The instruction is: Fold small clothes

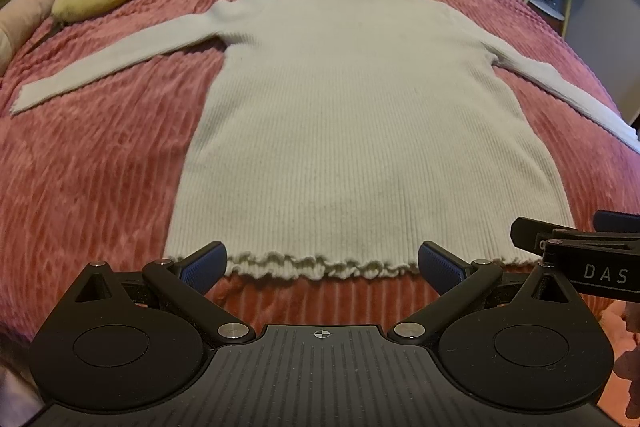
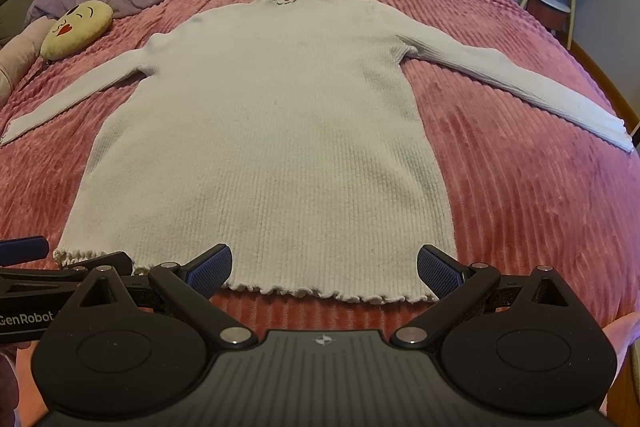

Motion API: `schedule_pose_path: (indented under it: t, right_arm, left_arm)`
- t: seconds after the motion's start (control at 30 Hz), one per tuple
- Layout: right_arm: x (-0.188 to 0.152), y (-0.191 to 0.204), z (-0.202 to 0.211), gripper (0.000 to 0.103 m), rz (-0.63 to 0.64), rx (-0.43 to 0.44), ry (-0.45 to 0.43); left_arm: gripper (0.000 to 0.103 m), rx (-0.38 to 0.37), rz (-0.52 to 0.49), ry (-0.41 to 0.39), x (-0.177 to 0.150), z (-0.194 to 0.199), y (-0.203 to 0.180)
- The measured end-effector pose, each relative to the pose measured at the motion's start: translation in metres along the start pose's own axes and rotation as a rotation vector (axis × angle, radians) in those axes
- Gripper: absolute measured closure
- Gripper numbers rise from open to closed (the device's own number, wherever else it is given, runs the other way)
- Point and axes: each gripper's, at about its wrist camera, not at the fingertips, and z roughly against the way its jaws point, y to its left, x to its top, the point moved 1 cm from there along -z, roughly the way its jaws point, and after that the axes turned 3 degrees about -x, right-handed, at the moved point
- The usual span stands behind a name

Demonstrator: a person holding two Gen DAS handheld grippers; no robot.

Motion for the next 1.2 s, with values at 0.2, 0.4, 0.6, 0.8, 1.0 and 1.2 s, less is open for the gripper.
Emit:
schedule_pose_path:
  t: [0.2, 0.4, 0.6, 0.8, 1.0, 1.2]
  right_arm:
    - [-0.0002, 0.0002, -0.0005, 0.004, 0.000, -0.001, -0.001]
    - [-0.0005, 0.0002, -0.0006, 0.004, -0.002, 0.002, -0.002]
    - [-0.0005, -0.0002, -0.0008, 0.004, 0.001, 0.006, -0.005]
    - [-0.0007, -0.0013, -0.0024, 0.004, 0.000, 0.006, 0.000]
    - [0.0000, -0.0025, -0.0053, 0.004, -0.001, 0.012, 0.006]
    - [0.0003, -0.0035, -0.0077, 0.004, 0.002, 0.027, 0.007]
  left_arm:
    - [0.000, -0.003, 0.008, 0.004, -0.0006, -0.0008, 0.0009]
    - [0.000, -0.009, 0.022, 0.006, 0.0001, -0.0004, 0.0034]
    - [0.000, -0.015, 0.035, 0.009, 0.0001, -0.0015, 0.0043]
    - [0.000, -0.013, 0.029, 0.011, 0.0013, -0.0029, 0.0029]
    - [0.000, -0.013, 0.041, 0.016, 0.0021, -0.0048, 0.0032]
    - [0.000, -0.014, 0.046, 0.020, 0.0034, -0.0076, 0.0062]
